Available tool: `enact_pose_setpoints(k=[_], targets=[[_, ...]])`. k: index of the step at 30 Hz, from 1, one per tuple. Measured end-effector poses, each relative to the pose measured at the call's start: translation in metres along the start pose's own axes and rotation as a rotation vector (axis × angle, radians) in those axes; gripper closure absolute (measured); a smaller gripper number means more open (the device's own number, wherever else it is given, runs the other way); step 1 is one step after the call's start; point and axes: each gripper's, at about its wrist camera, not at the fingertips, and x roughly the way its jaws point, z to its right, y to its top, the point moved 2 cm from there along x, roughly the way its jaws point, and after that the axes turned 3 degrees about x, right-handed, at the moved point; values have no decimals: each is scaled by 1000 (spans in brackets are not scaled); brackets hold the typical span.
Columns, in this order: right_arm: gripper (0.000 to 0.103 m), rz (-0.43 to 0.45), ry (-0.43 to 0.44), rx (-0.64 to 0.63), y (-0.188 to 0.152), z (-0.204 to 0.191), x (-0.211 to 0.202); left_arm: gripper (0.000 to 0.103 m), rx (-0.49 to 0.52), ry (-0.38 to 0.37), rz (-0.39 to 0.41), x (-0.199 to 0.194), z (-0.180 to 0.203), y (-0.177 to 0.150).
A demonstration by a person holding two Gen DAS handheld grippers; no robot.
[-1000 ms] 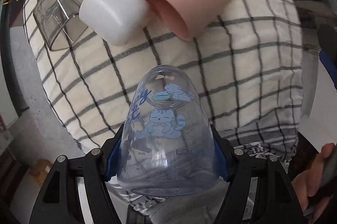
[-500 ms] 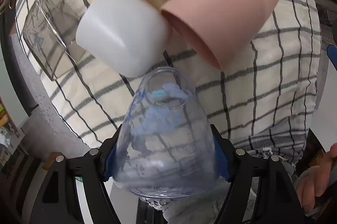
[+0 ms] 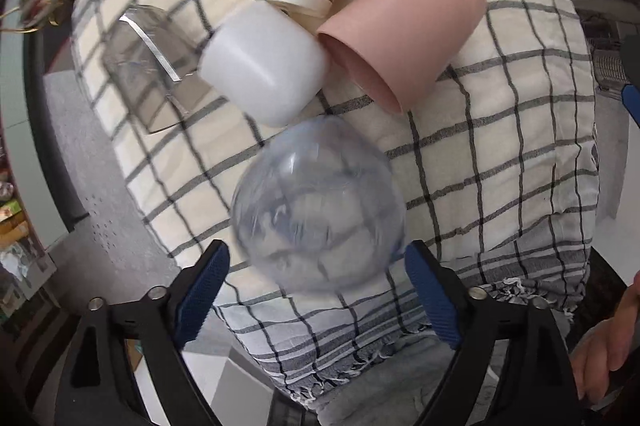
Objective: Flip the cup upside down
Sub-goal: 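Lower the inverted jar onto the cloth beside the white cup and open the left gripper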
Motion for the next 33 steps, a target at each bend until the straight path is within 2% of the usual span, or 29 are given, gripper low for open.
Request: enact_pose_setpoints(k=[2,6,14,19,24,27,33], targets=[[8,36,-1,-30,-5,-4,-16,11,-12,18,62,-13,0,-15],[8,106,-9,-89,-19,-9,-45,11,-70,-10,179,-29,1,-44],[8,208,8,-198,-54,-14,-78,11,-192,2,473,-45,4,-102],[8,276,-2,-284,-79,-18,-92,11,-246,43,659,-55,8,-133],[8,384,-25,-351,-97,-20,-111,11,-329,98,832,-62,6,-159],[8,449,-40,-386,-108,-23,-121,11,-379,132,912,-61,4,-173],[8,556,-67,-449,-133,-27,-131,11,-482,134,1017,-53,1,-200]])
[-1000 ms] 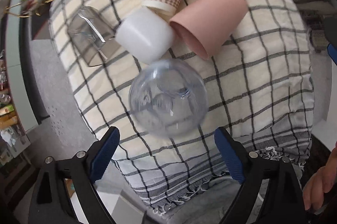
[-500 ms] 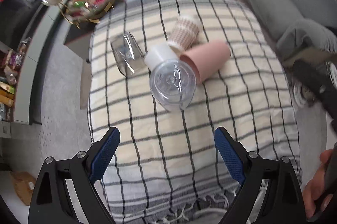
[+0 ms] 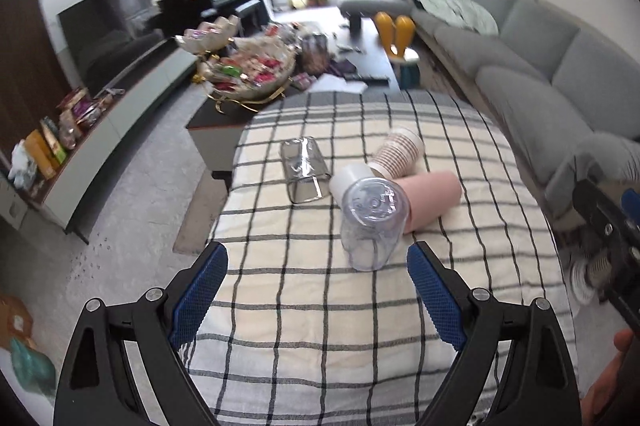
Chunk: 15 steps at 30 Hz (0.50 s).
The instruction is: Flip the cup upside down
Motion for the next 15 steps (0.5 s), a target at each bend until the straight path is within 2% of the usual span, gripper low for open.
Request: enact_pose_setpoints(k=[8,11,15], targets=[[6,85,-23,-11,-13,0,-24,8,-106,46,118,-19,-19,-23],[5,101,-37,-4,-18,4,-29,7,-113,60,173,-29,-19,-27],[5,96,-42,6,-24,11,-32,5,-101,57,205,-38,-14,-32]])
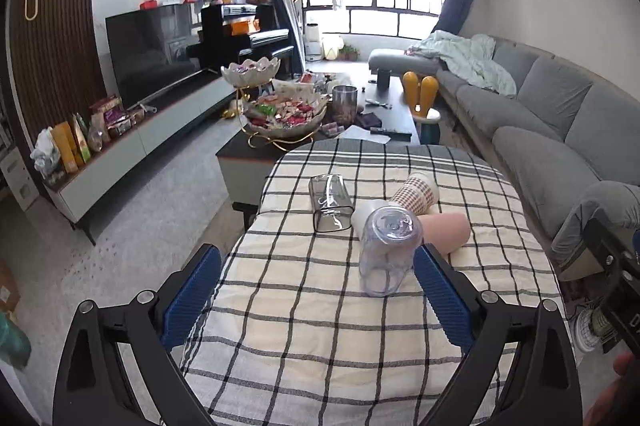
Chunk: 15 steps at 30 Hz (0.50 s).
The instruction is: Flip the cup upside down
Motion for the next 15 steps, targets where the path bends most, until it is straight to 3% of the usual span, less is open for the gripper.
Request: enact_pose_setpoints(k=[15], targets=[[5,4,2,19,1,5,-4,5,15,-21,4,-7,6,2]])
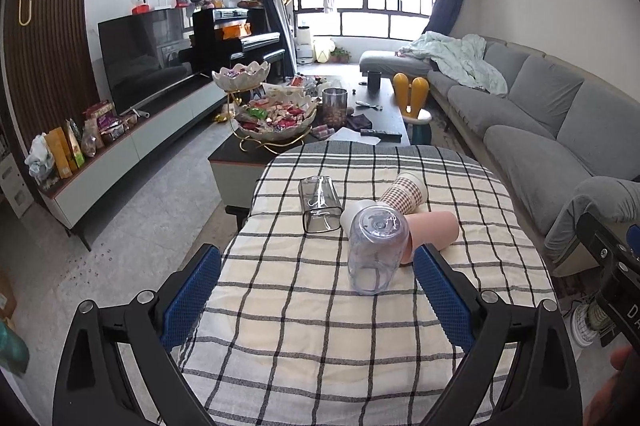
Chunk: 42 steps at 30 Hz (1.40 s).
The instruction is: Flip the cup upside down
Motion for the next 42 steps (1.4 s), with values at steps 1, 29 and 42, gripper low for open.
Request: enact_pose_setpoints(k=[1,29,42], targets=[[5,0,0,-1,0,0,0,5,0,0,-4,1,0,0],[5,-1,1,0,1,-1,0,5,-5,-6,-21,7,-2,-4],[5,-3,1,2,1,0,0,5,-4,-6,-25,10,-1,-6]])
